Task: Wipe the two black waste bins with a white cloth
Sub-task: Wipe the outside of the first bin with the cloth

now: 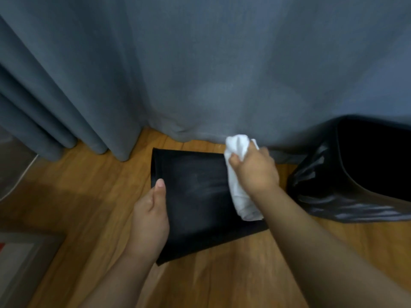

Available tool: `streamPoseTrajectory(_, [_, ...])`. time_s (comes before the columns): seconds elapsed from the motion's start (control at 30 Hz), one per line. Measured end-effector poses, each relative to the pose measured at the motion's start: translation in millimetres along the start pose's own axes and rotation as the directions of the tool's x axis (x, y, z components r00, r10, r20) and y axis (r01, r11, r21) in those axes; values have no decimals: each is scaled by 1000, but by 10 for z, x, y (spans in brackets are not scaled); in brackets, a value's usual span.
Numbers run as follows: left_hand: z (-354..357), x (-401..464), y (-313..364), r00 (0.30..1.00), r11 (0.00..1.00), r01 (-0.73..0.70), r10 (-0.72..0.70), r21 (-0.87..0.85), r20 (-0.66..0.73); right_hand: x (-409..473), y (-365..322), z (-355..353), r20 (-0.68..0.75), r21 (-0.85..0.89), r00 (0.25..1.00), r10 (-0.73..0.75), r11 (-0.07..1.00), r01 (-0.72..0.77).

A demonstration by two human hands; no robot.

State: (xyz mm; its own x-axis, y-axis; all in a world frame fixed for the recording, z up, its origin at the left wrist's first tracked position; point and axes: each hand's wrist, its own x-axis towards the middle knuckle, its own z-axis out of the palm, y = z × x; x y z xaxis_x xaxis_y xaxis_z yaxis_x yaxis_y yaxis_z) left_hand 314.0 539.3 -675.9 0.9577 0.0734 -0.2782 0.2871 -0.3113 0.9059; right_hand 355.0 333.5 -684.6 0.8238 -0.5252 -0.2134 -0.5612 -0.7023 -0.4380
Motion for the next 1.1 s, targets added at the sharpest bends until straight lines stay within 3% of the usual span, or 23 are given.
streamPoseTrajectory(0.23, [-21, 32, -24, 998, 998, 55, -56, -42, -14, 180, 535, -73, -58, 18, 984, 170, 985, -169])
streamPoseTrajectory(0.33, [-43, 23, -68, 997, 996, 79, -79, -44, -5, -7, 452, -104, -186, -91, 982, 24, 995, -42])
streamPoseTrajectory(0.4, [-37, 19, -62, 997, 996, 82, -82, -35, 2, -202, 202, -167, -222, -45, 972, -73, 997, 64])
streamPoseTrajectory(0.53, [-2, 47, -6, 997, 997, 73, -73, -6, -22, -851, -438, -6, -36, -17, 939, -343, 939, 342])
streamPoseTrajectory(0.63, [-38, 57, -33, 998, 999, 38, -37, 6, -45, -1180, -643, 258, -102, -7, 903, -417, 908, 418])
streamPoseTrajectory(0.83, [22, 56, 31, 996, 997, 75, -74, 3, -56, -1051, -467, 410, -214, -22, 890, -403, 913, 408])
streamPoseTrajectory(1.0, [7, 40, 21, 993, 994, 100, -103, -48, -53, -750, 5, 262, -118, -51, 974, -191, 981, 187])
streamPoseTrajectory(1.1, [3, 33, 6, 989, 987, 146, -148, -69, -17, -588, 292, 176, -146, -18, 984, -103, 995, 101])
